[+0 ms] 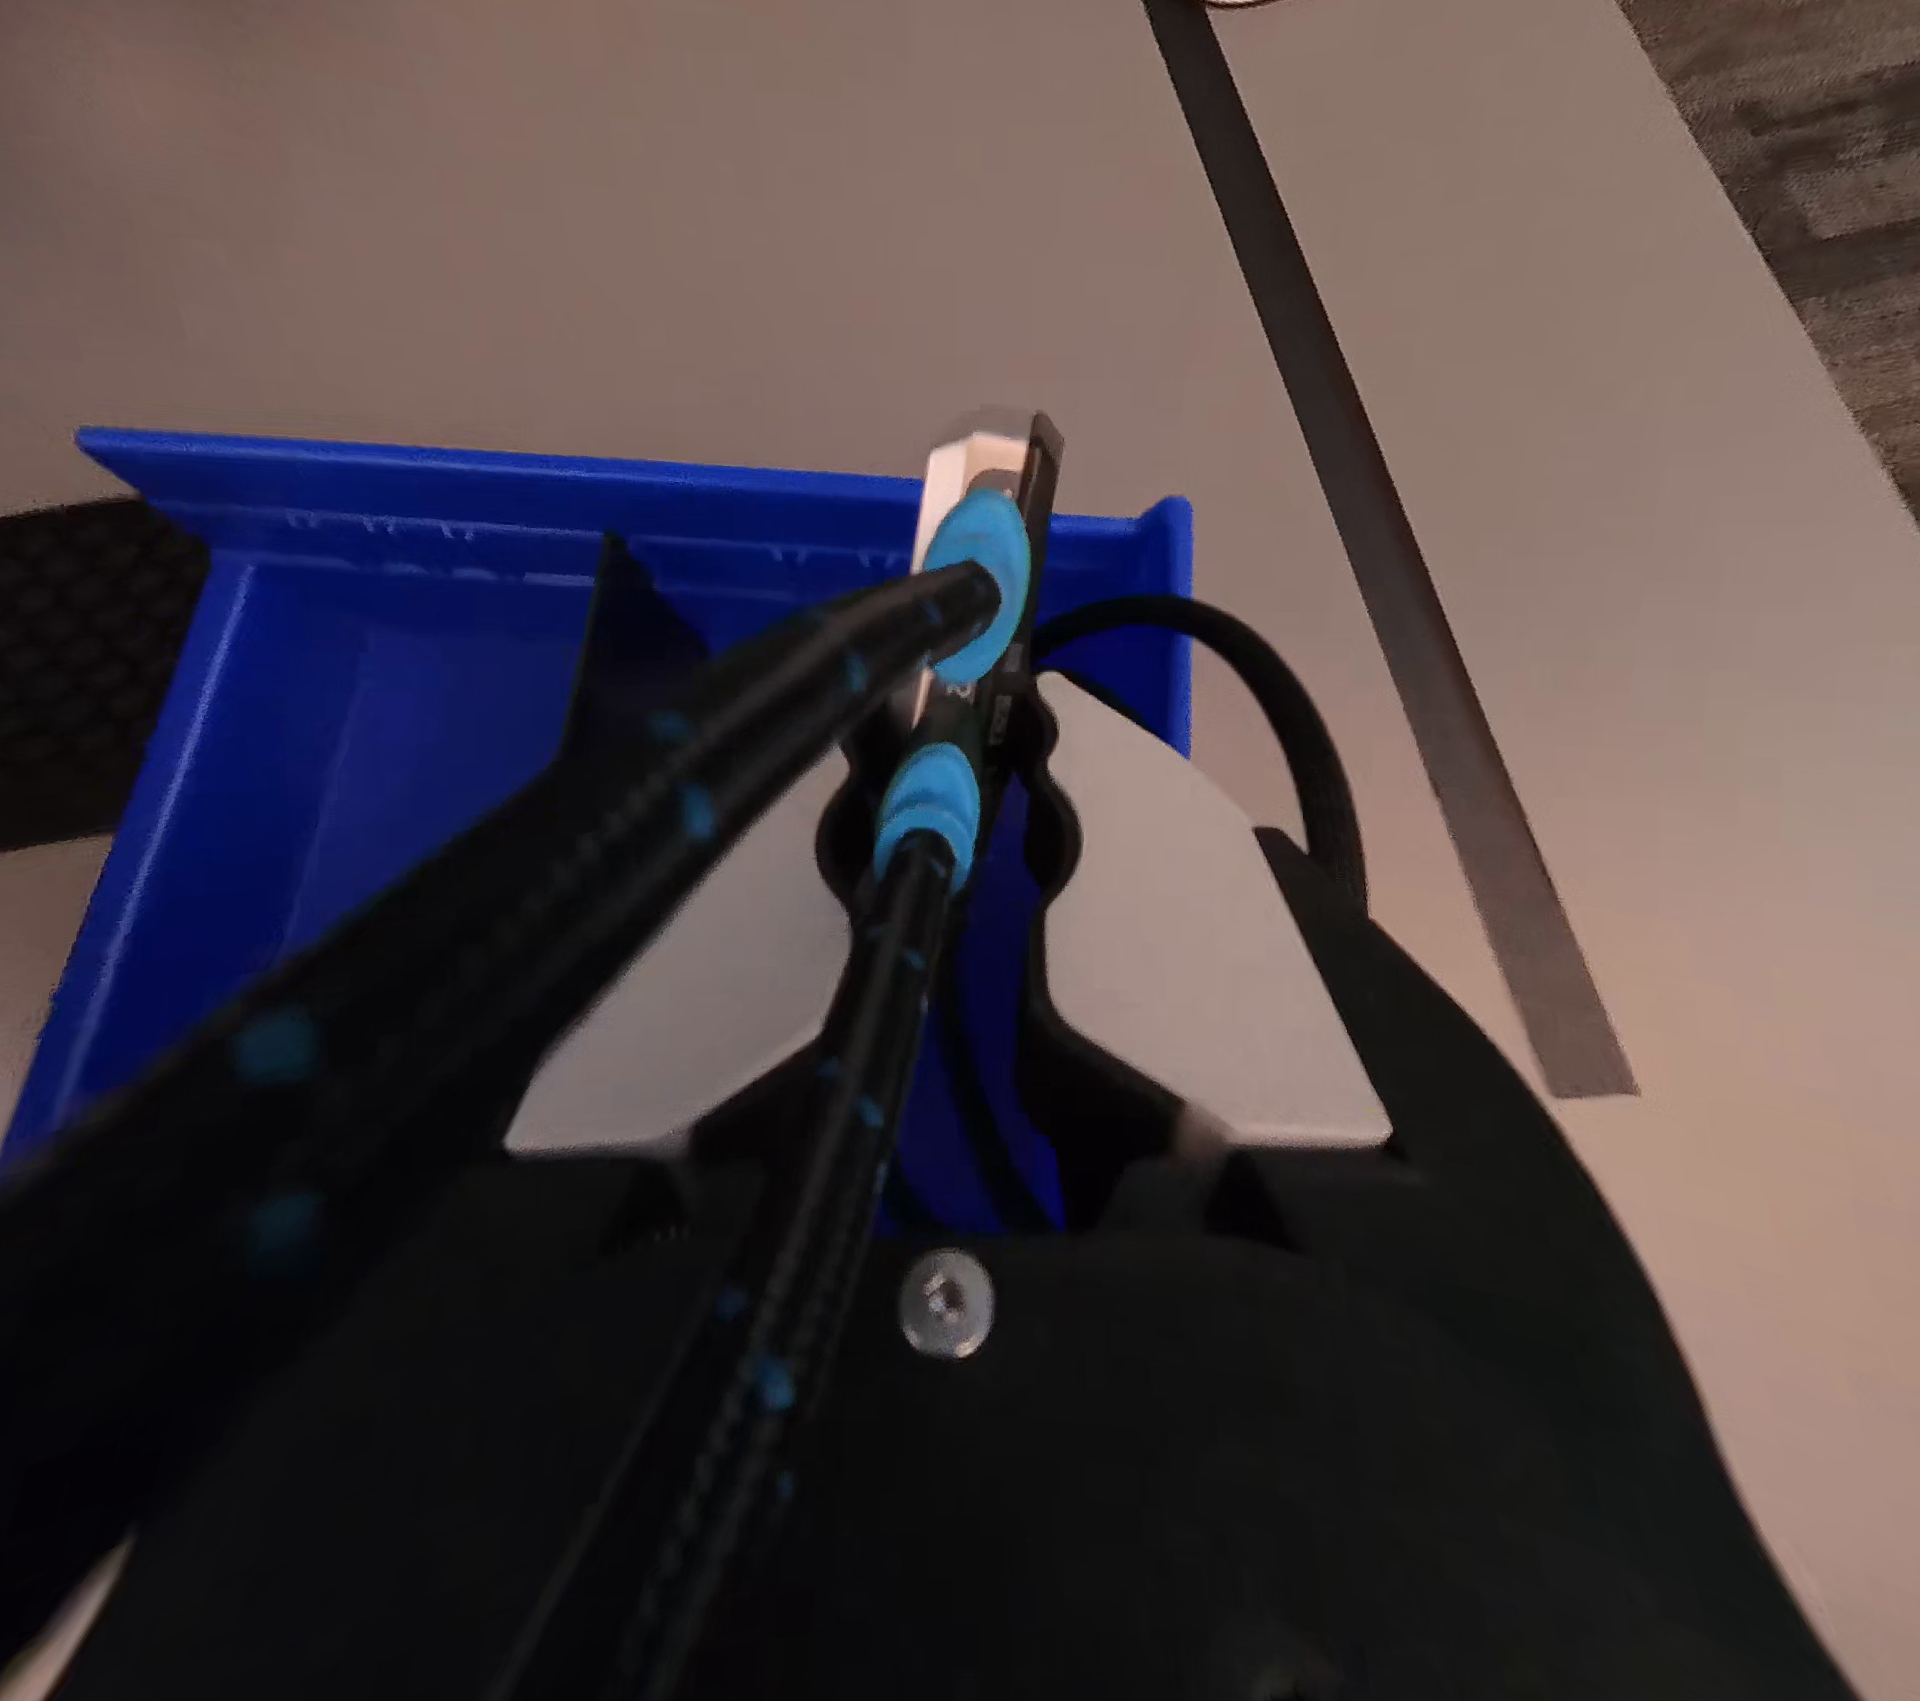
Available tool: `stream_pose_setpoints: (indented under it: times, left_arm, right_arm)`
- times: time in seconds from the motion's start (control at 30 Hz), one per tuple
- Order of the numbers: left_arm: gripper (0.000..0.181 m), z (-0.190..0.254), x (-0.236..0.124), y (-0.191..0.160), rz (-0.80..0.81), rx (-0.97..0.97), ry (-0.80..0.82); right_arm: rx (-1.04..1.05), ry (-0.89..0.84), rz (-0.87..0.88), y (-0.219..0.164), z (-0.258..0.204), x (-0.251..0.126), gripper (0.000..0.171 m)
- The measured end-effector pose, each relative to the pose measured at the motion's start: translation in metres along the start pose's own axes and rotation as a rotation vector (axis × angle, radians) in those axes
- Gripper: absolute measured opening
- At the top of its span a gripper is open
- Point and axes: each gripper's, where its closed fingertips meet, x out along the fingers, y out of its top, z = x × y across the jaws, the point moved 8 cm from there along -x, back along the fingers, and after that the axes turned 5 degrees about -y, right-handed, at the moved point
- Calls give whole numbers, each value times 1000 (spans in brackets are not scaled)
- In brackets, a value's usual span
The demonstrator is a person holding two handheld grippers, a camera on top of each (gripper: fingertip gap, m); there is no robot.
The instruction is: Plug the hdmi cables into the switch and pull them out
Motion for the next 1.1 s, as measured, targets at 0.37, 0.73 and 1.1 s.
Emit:
stream_pose_setpoints:
  times: [0.37,0.73,1.1]
  left_arm:
    - [43,-4,32,-19,-143,-31,-37]
    - [43,-3,40,-20,-178,-39,-48]
    - [42,13,41,-14,-167,0,-85]
  right_arm:
    - [186,6,89,-43,2,-74,43]
    - [271,-634,83,-48,20,-194,38]
    - [573,-1167,-22,-88,-112,-216,81]
